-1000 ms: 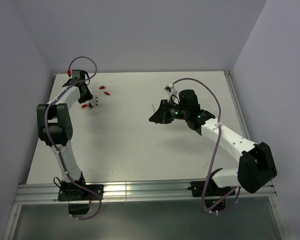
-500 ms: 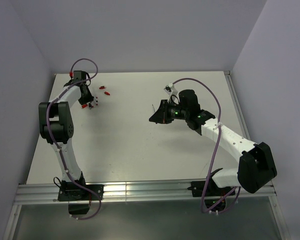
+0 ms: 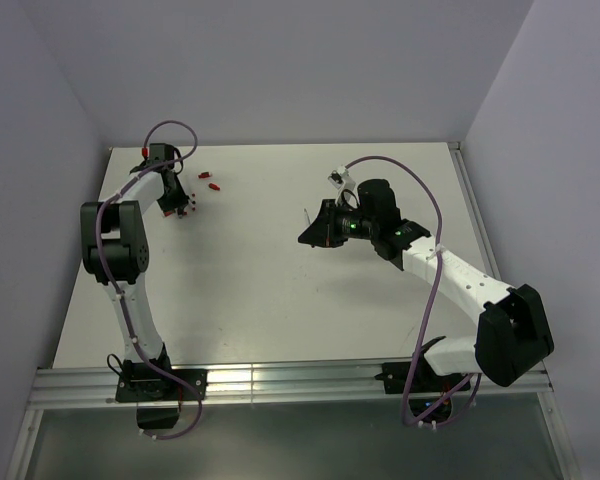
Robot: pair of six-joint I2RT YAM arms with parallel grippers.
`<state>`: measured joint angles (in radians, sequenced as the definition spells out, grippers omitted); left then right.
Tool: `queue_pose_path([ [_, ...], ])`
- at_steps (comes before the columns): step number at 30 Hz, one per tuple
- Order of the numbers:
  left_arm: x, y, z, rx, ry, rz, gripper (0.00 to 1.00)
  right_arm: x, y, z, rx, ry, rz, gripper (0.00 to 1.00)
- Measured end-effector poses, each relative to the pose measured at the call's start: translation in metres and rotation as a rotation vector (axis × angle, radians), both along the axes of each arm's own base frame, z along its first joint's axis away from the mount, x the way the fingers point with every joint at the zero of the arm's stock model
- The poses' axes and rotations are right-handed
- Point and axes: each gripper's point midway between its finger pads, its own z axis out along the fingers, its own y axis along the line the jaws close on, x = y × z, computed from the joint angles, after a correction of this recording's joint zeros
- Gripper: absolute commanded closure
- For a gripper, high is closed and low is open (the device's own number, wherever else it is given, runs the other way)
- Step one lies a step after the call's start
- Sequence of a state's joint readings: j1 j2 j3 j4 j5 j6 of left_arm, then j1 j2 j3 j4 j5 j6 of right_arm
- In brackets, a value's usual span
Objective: Insert the pens into the pen caps
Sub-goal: Pick up the pen cap from the center of the board.
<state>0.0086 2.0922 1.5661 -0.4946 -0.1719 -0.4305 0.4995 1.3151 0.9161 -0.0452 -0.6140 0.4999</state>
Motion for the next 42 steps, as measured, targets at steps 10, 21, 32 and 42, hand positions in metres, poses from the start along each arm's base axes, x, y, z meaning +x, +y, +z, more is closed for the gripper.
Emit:
queue_pose_path([
  [10,-0.0004,0.0000,-0.0007,0.000,0.003,0.000,0.68,0.0001,-0.0001,-0.0001,0.000,0.000,-0.001,1.00],
  [21,0.0010,0.0001,-0.0049,0.000,0.008,0.001,0.68,0.0000,-0.0001,-0.0001,0.000,0.000,0.000,1.00],
  [32,0.0020,-0.0026,-0.0058,-0.013,0.006,-0.007,0.68,0.0000,0.0000,-0.0001,0.000,0.000,0.000,1.00],
  [42,0.0027,-0.0044,-0.0057,-0.025,0.003,-0.013,0.70,-0.0001,-0.0001,-0.0002,0.000,0.001,0.000,1.00],
])
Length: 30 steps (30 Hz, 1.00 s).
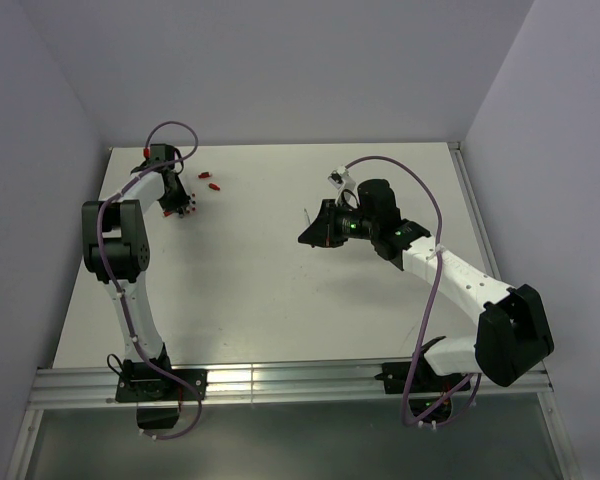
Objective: Insert the pens into the pen caps
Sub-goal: Pick up the pen cap from the center of the board.
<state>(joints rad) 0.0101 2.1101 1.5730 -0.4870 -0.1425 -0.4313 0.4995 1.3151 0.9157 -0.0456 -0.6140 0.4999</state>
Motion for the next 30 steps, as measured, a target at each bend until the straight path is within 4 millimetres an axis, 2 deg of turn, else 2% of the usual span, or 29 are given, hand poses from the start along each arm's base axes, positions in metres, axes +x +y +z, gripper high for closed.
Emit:
queue_pose_path([
  [16,-0.0007,0.0015,-0.0086,0.001,0.018,0.003,0.72,-0.0003,-0.0001,-0.0006,0.000,0.002,0.001,1.00],
  [19,-0.0003,0.0019,-0.0089,0.001,0.021,0.004,0.76,-0.0003,-0.0001,-0.0006,0.000,0.002,0.001,1.00],
  [22,0.0015,0.0021,-0.0086,-0.001,0.022,0.007,0.87,-0.0006,0.0000,-0.0005,0.000,0.002,0.002,1.00],
  [23,0.0024,0.0020,-0.0086,-0.002,0.022,0.008,0.97,-0.0008,0.0001,-0.0005,0.001,0.002,0.003,1.00],
  [24,0.0029,0.0019,-0.0088,-0.004,0.022,0.010,1.00,-0.0008,0.0001,-0.0004,0.001,0.002,0.003,1.00],
  [30,0.0024,0.0011,-0.0080,-0.015,0.025,0.032,1.00,-0.0008,0.0001,-0.0005,0.000,0.002,0.004,1.00],
])
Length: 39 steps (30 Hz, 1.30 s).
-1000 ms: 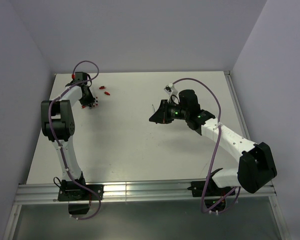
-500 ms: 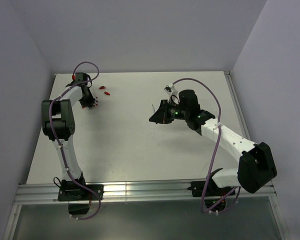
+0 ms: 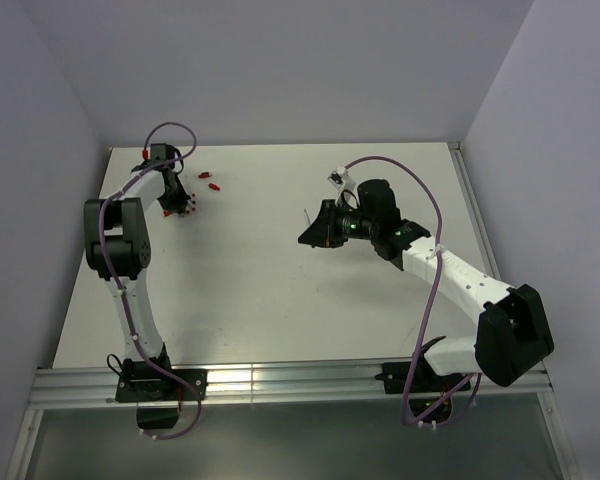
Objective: Insert the pens into the pen caps
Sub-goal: Pick up the pen cap from the center of the board.
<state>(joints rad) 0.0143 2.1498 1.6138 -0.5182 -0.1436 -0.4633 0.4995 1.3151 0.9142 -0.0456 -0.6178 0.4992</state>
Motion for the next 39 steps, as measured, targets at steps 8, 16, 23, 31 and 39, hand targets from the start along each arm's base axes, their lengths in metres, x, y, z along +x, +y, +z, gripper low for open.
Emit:
queue_pose_path([
  [8,-0.047,-0.017,0.043,-0.052,-0.022,-0.008,1.00,0.000,0.000,-0.002,-0.014,-0.013,-0.001,1.00],
  [16,-0.092,-0.072,0.181,-0.252,-0.383,-0.167,1.00,-0.014,0.017,0.001,-0.002,-0.010,0.041,1.00],
  [23,-0.144,-0.120,0.252,-0.474,-0.697,-0.375,1.00,-0.073,0.087,0.035,0.124,-0.083,0.196,1.00],
  [31,-0.174,-0.157,0.261,-0.734,-0.803,-0.510,1.00,-0.105,0.136,0.058,0.241,-0.111,0.300,1.00],
  [39,-0.208,-0.172,0.314,-0.892,-0.979,-0.627,0.99,-0.101,0.144,0.062,0.285,-0.097,0.285,1.00],
])
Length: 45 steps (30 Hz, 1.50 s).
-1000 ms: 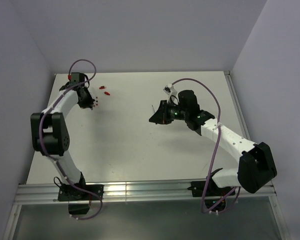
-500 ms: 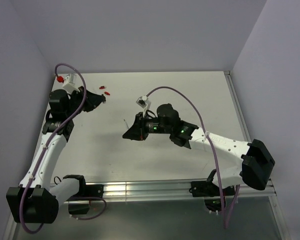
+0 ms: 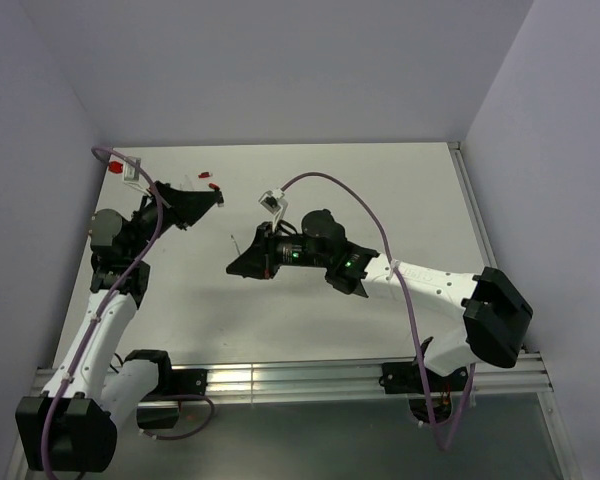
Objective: Insert the pens into the pen caps
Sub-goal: Pick up the pen cap from the center of the board, then place the pen cap at the center of the board.
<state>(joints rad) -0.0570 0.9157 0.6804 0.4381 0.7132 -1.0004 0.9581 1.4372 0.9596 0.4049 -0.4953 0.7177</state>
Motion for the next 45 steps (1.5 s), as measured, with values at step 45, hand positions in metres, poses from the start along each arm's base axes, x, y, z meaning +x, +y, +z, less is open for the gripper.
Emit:
queue_pose_path([
  [45,0.040,-0.099,-0.298,1.314,0.395,-0.003,0.87,0.069,-0.208,0.049,-0.033,-0.133,-0.628,1.00],
])
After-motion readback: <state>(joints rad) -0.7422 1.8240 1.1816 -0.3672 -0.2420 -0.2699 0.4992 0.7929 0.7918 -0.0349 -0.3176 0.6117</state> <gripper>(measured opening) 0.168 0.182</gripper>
